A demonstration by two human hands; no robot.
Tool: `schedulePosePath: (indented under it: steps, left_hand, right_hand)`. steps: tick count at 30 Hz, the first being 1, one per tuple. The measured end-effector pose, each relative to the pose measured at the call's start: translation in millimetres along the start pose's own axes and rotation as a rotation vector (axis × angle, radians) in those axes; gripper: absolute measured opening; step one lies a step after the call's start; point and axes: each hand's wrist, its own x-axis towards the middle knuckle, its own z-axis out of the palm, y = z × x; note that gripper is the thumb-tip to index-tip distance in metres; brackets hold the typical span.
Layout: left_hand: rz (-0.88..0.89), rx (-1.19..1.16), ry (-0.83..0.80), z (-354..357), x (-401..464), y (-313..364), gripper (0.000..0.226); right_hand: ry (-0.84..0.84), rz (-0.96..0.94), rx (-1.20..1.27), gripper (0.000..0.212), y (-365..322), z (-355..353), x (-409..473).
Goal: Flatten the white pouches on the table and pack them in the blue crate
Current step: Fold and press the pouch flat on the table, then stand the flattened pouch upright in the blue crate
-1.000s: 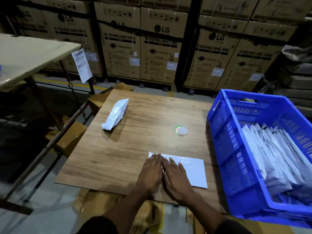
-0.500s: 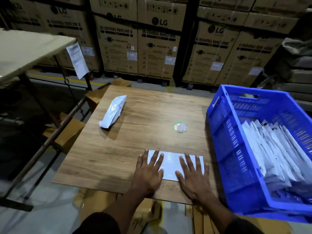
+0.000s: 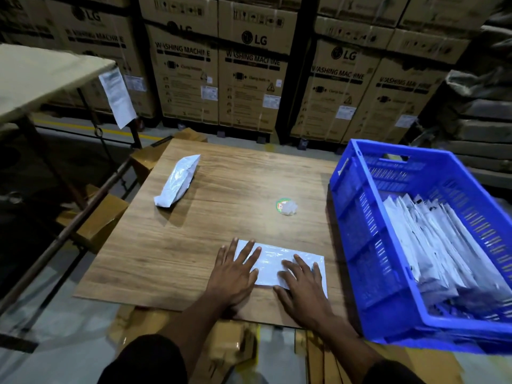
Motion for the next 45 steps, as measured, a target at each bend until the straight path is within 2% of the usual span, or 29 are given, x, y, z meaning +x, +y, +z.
schedulePosePath:
  steps: [3,5,7,9,11,13,16,19,21,23,26,29,34,37,41,45]
  left_hand:
    - [0.045,-0.01,0.024,0.0,-3.3,-3.8,0.074]
    - [0.122,0.021,0.03,-1.6,-7.9,-4.9,0.082]
    - [0.169,0.071,0.002,-8.0,-10.3,-4.7,0.067]
    - [0.154,0.076,0.064,-13.6,-7.3,-5.2,0.044]
    - [0.114,0.089,0.079,-20.8,-0.8,-5.8,0.042]
    - [0.101,0.131,0.064,-28.5,4.9,-8.3,0.045]
    - [0.107,0.172,-0.009,-47.2,15.1,-10.3,0.044]
    - [0.145,0.153,-0.159,-67.2,25.2,-4.8,0.047]
    - [0.16,0.132,-0.173,-77.8,29.4,-0.9,0.048]
    - [0.101,0.025,-0.093,-78.1,30.9,0.8,0.052]
    - [-0.054,-0.22,0.117,-66.1,24.7,-0.7,0.077]
    - [-0.134,-0.22,0.117,-44.2,11.6,-6.7,0.086]
    - [-0.062,0.049,-0.049,-16.4,1.9,-4.6,0.074]
    - [-0.036,0.131,-0.02,-13.3,8.6,0.3,0.061]
    - [0.072,0.08,0.228,-59.9,52.0,52.9,0.051]
    - [0.265,-0.06,0.443,-139.4,102.1,143.1,0.051]
  right_hand:
    - [0.082,-0.047,-0.011,0.017,-1.4,2.5,5.2]
    - [0.104,-0.046,0.021,0.017,-2.7,1.8,10.6]
    - [0.124,-0.028,0.071,0.017,-5.4,0.4,15.9]
    - [0.141,-0.044,0.101,0.017,-9.9,-8.4,17.3]
    - [0.144,-0.13,0.054,0.024,-17.1,-22.4,13.7]
    - [0.127,-0.302,-0.066,0.033,-26.1,-38.1,8.6]
    - [0.049,-0.45,-0.189,0.03,-32.9,-43.6,3.9]
    - [-0.111,-0.406,-0.26,0.017,-30.1,-38.7,15.8]
    - [-0.189,-0.353,-0.246,0.016,-28.7,-44.1,30.5]
    - [-0.17,-0.291,-0.169,0.025,-28.6,-60.0,43.6]
    - [-0.14,-0.22,-0.036,0.039,-19.4,-87.1,55.3]
    - [-0.155,-0.149,-0.005,0.025,3.0,-98.9,62.4]
    - [0.097,-0.055,0.206,0.026,24.7,-120.4,67.2]
    - [0.233,-0.023,0.28,0.046,32.5,-143.0,69.1]
    - [0.413,-0.003,0.289,0.06,61.7,-192.7,64.8]
    - [0.52,0.06,0.209,0.058,108.1,-249.1,42.6]
